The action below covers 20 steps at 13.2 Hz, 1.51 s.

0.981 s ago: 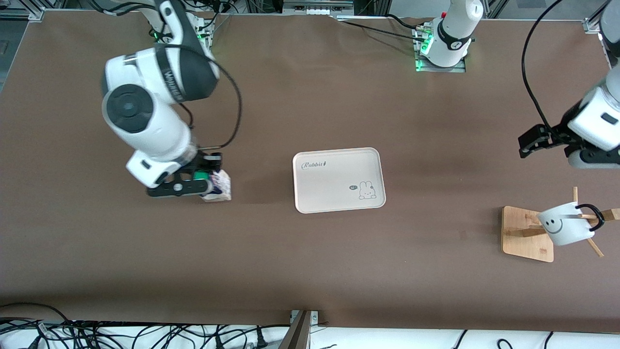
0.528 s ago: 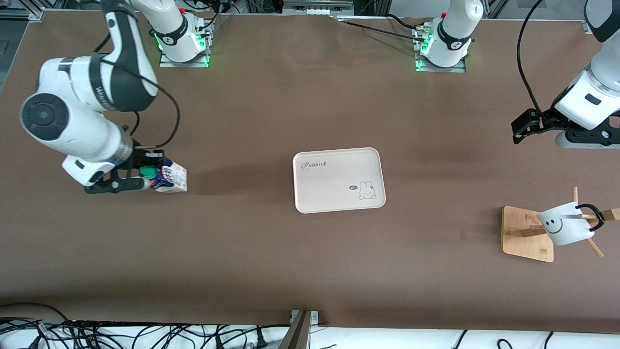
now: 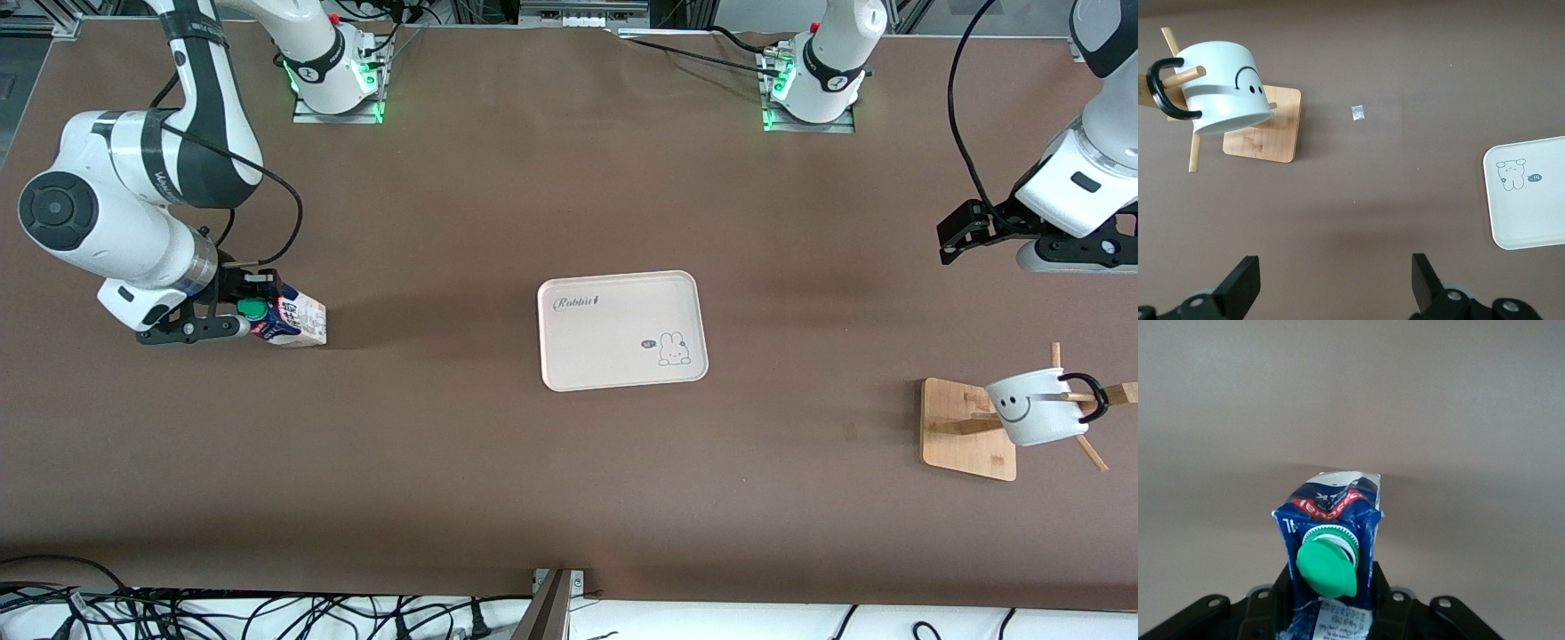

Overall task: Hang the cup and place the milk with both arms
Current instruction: 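Carry the blue milk carton away from the tray with the right gripper, then set the carton on the table and open the right gripper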

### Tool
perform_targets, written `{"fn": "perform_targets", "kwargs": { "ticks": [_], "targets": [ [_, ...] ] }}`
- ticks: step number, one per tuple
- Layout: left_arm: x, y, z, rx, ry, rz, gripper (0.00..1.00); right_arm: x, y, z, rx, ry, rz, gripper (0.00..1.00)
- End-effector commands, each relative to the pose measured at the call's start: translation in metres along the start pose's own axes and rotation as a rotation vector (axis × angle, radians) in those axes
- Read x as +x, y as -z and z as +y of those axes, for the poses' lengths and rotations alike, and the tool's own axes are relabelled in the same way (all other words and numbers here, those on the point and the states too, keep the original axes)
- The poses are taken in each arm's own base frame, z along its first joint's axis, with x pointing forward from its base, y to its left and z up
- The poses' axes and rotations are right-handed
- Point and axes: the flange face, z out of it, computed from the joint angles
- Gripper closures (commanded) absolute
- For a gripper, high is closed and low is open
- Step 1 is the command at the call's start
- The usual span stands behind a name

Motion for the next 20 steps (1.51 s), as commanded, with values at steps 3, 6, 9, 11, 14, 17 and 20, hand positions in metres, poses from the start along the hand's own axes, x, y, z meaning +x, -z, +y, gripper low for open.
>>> {"fn": "perform_targets", "kwargs": {
  "ticks": [3, 6, 9, 11, 14, 17, 20],
  "targets": [
    [-0.001, 0.004, 0.002, -0.016, -0.016, 0.013, 0.00, -0.002, -0.018, 0.013, 0.040, -0.017, 0.021, 0.52],
    [-0.001, 0.004, 0.002, -0.016, -0.016, 0.013, 0.00, 0.002, -0.034, 0.018, 0.045, -0.011, 0.029, 0.52],
    [-0.001, 0.004, 0.002, -0.016, -0.018, 0.013, 0.00, 0.003, -0.041, 0.019, 0.039, -0.014, 0.023, 0.47],
    [-0.001, 0.004, 0.002, -0.016, -0.018, 0.013, 0.00, 0.003, -0.042, 0.019, 0.038, -0.015, 0.021, 0.17],
    [-0.001, 0.004, 0.002, -0.016, -0.019, 0.013, 0.00, 0.003, -0.029, 0.018, 0.047, -0.020, 0.027, 0.00],
    [-0.001, 0.004, 0.002, -0.016, -0.018, 0.013, 0.00, 0.006, 0.002, 0.012, 0.058, 0.008, 0.002, 0.00],
    [-0.001, 0.004, 0.002, -0.016, -0.018, 0.013, 0.00, 0.008, 0.054, 0.003, 0.072, 0.021, -0.041, 0.00]
  ]
}}
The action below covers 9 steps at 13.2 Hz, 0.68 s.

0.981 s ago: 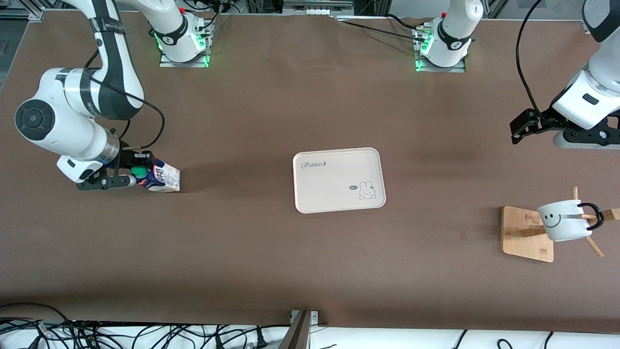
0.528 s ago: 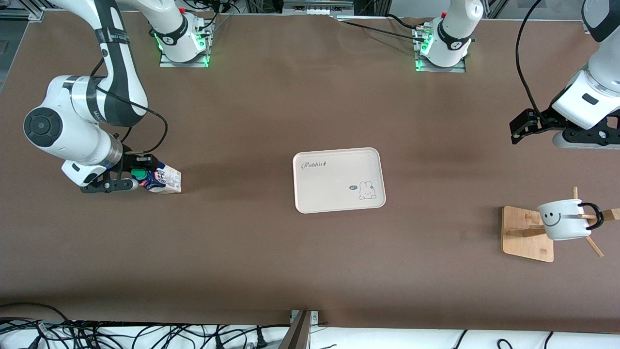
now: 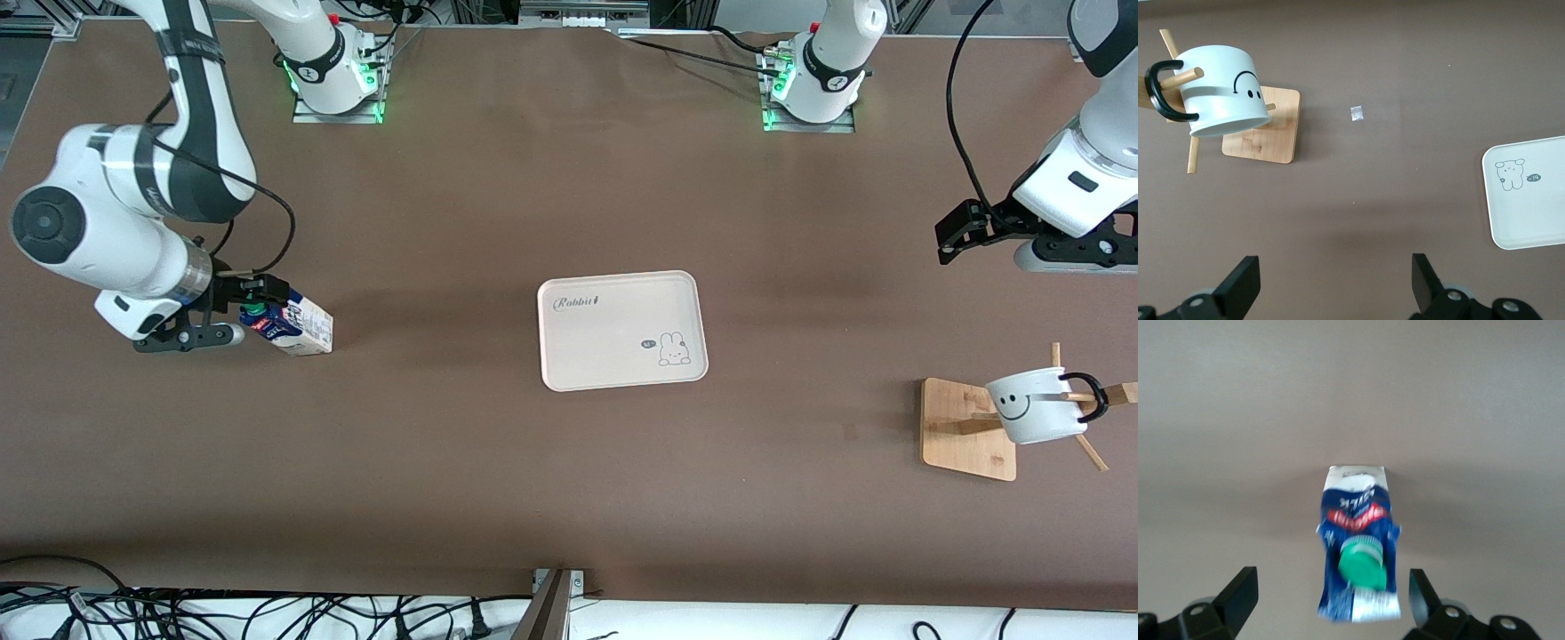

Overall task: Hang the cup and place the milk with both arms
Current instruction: 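Set the carton on the table and open the right gripper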

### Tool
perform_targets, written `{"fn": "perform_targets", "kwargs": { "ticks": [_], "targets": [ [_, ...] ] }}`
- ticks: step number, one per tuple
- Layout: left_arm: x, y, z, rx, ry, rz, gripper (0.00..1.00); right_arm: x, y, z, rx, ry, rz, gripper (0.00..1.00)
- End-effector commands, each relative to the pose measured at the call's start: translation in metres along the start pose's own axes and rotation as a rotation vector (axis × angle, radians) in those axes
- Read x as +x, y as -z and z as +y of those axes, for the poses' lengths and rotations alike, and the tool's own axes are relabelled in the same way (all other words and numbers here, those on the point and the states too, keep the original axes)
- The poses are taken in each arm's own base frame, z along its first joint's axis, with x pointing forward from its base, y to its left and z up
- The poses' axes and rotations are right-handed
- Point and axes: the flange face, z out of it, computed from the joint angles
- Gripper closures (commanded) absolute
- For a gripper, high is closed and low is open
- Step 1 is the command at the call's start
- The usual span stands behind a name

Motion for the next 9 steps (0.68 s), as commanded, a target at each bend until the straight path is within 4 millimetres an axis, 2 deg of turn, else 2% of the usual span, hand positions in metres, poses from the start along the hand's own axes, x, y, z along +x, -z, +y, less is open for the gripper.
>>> {"fn": "perform_targets", "kwargs": {
  "ticks": [1, 3, 6, 8, 9],
  "targets": [
    [-0.002, 0.003, 0.001, -0.016, -0.015, 0.011, 0.00, -0.007, 0.053, -0.009, 0.039, 0.029, -0.023, 0.00],
    [-0.002, 0.003, 0.001, -0.016, -0.015, 0.011, 0.00, -0.023, 0.090, -0.010, 0.058, 0.045, 0.011, 0.00],
    [-0.002, 0.003, 0.001, -0.016, -0.015, 0.011, 0.00, -0.050, 0.128, -0.004, 0.029, 0.070, 0.022, 0.00],
    [-0.002, 0.003, 0.001, -0.014, -0.015, 0.011, 0.00, -0.047, 0.149, -0.003, -0.006, 0.086, 0.066, 0.00],
    [-0.002, 0.003, 0.001, -0.016, -0.015, 0.011, 0.00, -0.039, 0.149, 0.002, -0.021, 0.076, 0.070, 0.00]
  ]
}}
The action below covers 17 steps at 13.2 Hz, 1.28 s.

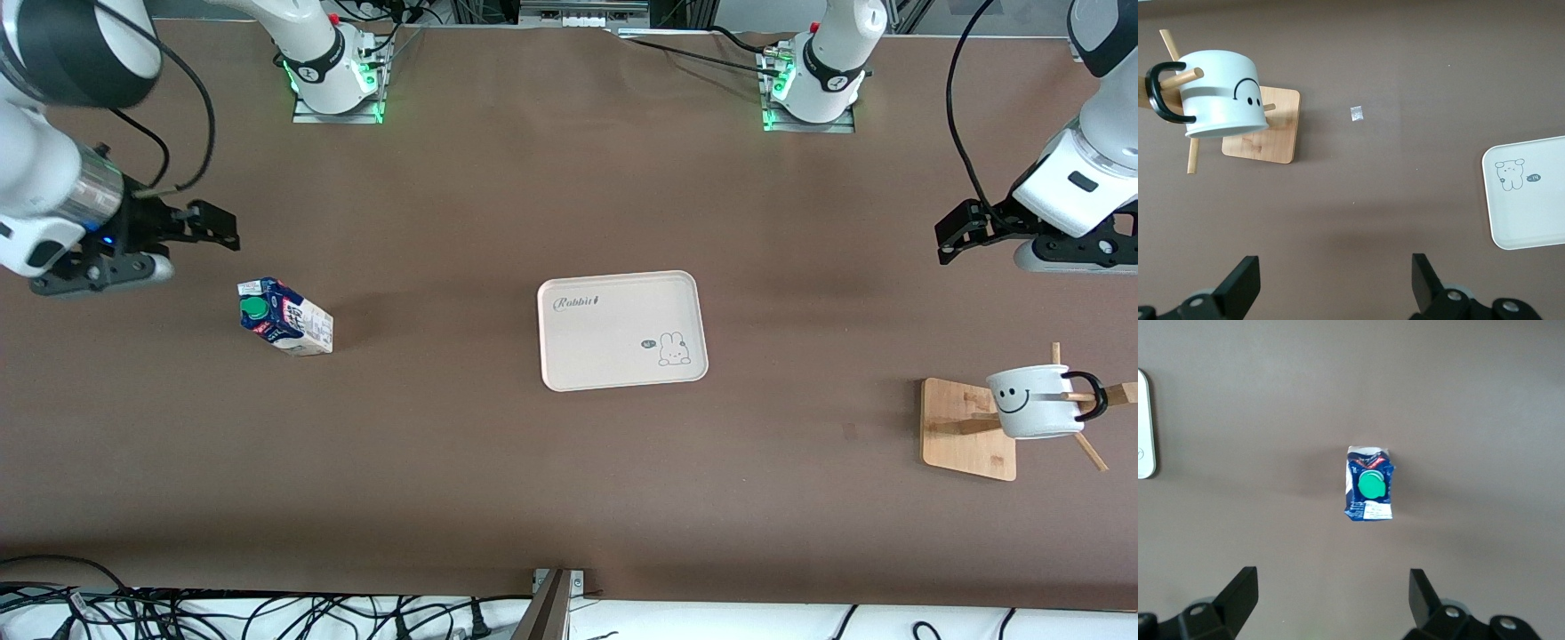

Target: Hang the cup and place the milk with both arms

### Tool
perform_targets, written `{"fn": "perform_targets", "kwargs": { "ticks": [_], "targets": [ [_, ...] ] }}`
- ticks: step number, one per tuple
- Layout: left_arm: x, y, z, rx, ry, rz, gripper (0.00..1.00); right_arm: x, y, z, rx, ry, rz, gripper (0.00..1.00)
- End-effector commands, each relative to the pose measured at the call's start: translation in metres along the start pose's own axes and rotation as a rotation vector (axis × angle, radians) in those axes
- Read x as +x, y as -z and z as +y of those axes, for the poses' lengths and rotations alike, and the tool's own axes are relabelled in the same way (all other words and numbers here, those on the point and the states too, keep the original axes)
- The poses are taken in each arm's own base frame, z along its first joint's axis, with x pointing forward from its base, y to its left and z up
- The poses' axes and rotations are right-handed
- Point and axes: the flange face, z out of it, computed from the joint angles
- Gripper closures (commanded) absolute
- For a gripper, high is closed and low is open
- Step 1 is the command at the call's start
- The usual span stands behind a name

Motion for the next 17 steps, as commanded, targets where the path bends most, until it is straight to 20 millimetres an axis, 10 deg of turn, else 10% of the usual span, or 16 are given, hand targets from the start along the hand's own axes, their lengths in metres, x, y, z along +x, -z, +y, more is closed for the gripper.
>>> {"fn": "perform_targets", "kwargs": {
  "ticks": [1, 17],
  "targets": [
    [-0.002, 0.003, 0.001, -0.016, -0.015, 0.011, 0.00, 0.011, 0.015, 0.004, -0.031, 0.008, 0.021, 0.00],
    [-0.002, 0.003, 0.001, -0.016, -0.013, 0.011, 0.00, -0.036, 0.037, 0.013, -0.005, -0.070, -0.008, 0.00]
  ]
}}
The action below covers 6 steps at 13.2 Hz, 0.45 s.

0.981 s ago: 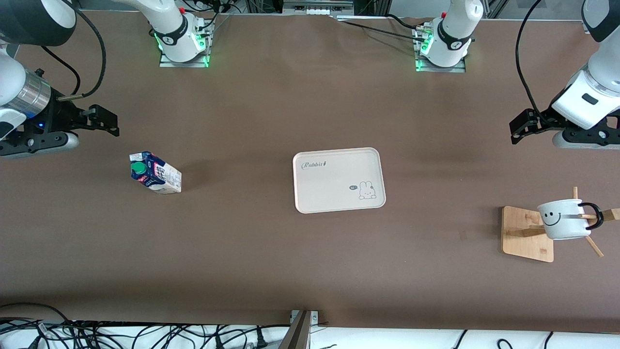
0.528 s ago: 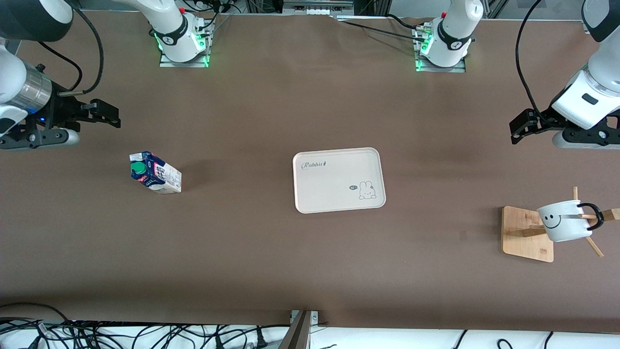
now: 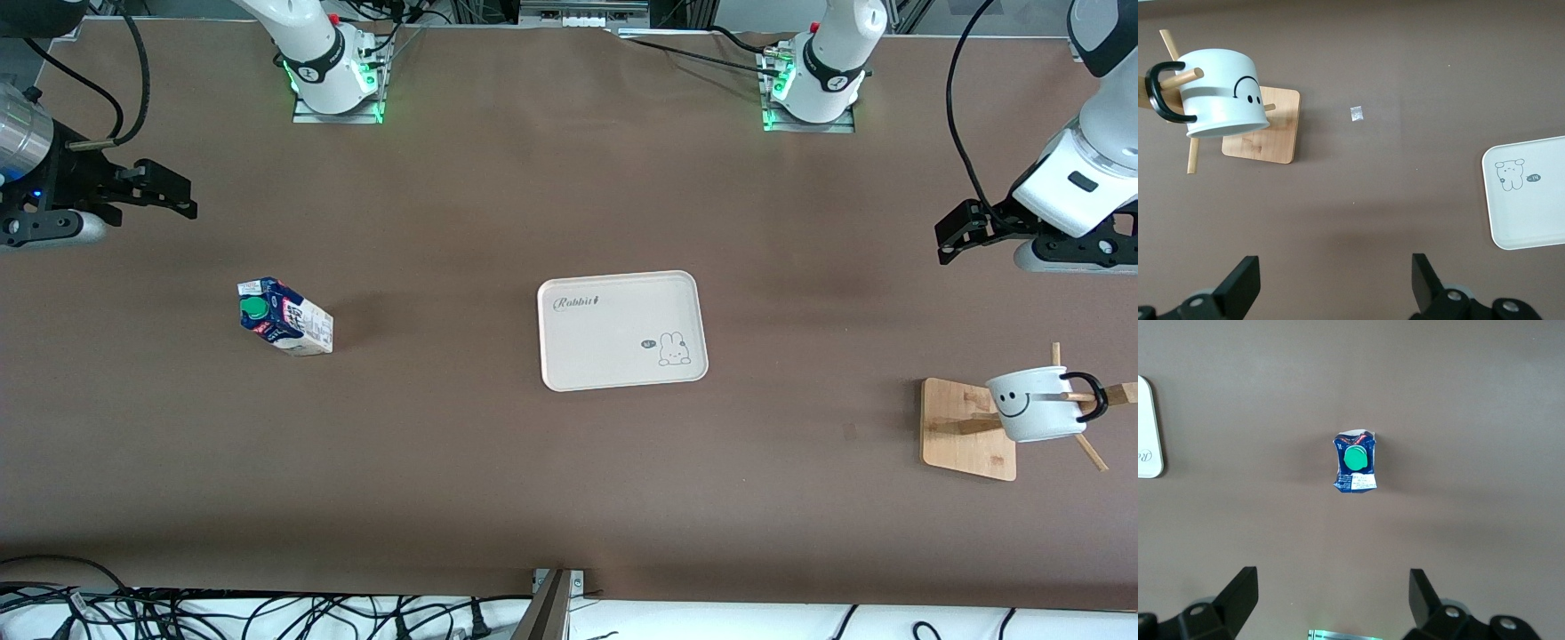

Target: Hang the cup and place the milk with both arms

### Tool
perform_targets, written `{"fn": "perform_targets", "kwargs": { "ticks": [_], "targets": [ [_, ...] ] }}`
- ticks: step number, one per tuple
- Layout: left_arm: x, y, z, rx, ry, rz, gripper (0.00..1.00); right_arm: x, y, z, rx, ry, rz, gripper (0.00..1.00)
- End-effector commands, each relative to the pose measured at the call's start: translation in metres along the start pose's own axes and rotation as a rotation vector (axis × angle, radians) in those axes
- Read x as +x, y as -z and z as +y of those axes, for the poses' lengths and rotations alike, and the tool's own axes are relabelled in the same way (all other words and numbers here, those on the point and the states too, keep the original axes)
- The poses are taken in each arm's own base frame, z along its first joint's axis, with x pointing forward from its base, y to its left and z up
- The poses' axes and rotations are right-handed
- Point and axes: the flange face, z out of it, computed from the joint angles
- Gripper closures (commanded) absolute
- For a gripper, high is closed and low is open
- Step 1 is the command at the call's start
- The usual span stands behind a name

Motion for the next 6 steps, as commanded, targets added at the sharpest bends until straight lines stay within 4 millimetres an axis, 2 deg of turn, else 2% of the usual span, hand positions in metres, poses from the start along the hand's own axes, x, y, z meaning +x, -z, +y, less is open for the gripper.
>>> {"fn": "perform_targets", "kwargs": {
  "ticks": [1, 6],
  "targets": [
    [-0.0016, 0.0034, 0.0006, -0.016, -0.013, 0.010, 0.00, -0.0083, 0.0035, -0.0034, -0.015, 0.009, 0.009, 0.00],
    [-0.0016, 0.0034, 0.0006, -0.016, -0.013, 0.010, 0.00, 0.0015, 0.0120, -0.0030, -0.023, 0.011, 0.027, 0.00]
  ]
}}
